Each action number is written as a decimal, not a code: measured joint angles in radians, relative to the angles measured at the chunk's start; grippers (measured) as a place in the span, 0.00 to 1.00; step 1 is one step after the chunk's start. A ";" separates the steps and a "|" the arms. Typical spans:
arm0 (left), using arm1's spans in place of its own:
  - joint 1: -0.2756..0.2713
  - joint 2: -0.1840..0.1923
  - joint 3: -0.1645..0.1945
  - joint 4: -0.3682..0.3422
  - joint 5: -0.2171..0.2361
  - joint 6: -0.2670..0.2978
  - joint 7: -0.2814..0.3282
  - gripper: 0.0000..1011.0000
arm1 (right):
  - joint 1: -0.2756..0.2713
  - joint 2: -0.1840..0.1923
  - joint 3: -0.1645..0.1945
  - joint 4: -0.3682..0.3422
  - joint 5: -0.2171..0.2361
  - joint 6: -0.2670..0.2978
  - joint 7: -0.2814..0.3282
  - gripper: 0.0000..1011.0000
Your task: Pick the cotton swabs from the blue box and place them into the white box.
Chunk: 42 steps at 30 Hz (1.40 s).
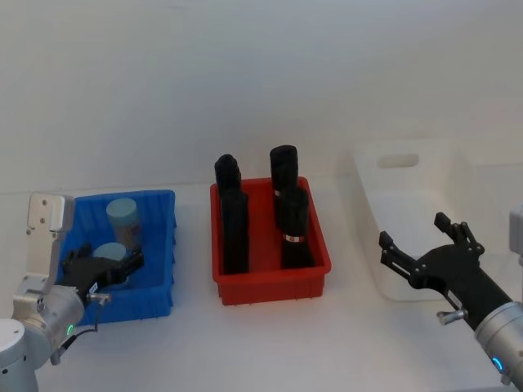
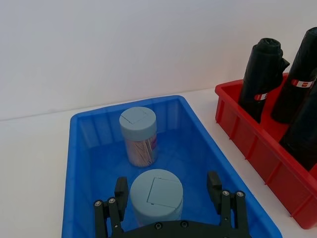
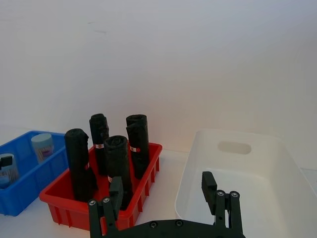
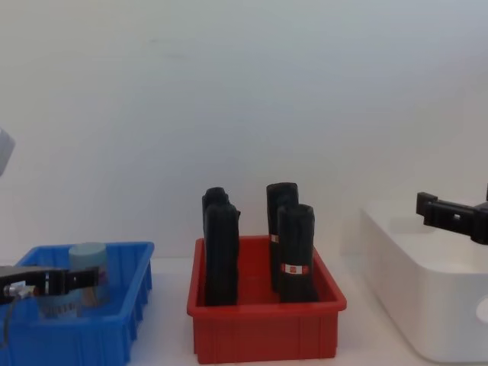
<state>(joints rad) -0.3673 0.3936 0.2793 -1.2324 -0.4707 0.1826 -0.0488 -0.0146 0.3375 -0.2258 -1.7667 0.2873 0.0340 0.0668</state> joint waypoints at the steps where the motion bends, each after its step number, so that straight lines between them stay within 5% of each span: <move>1: -0.002 -0.001 0.000 0.003 -0.001 0.000 -0.002 0.99 | 0.000 0.000 0.000 0.000 0.000 0.000 0.000 0.99; 11: -0.024 -0.012 -0.003 0.053 -0.004 0.006 -0.021 0.97 | 0.000 0.000 0.000 0.000 0.000 0.000 0.000 0.99; 23: -0.036 -0.019 -0.005 0.077 0.005 0.008 -0.027 0.66 | 0.000 0.000 0.000 0.000 0.000 0.000 0.000 0.99; 32: -0.030 -0.015 -0.009 0.054 0.020 0.000 -0.027 0.66 | 0.000 0.000 0.000 0.000 0.000 0.000 0.000 0.99; 42: -0.012 0.005 -0.019 -0.048 0.048 0.011 -0.042 0.66 | 0.000 0.000 0.000 0.000 0.000 0.000 0.000 0.99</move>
<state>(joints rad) -0.3789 0.3985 0.2608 -1.2803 -0.4231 0.1936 -0.0911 -0.0147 0.3375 -0.2258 -1.7667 0.2874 0.0340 0.0668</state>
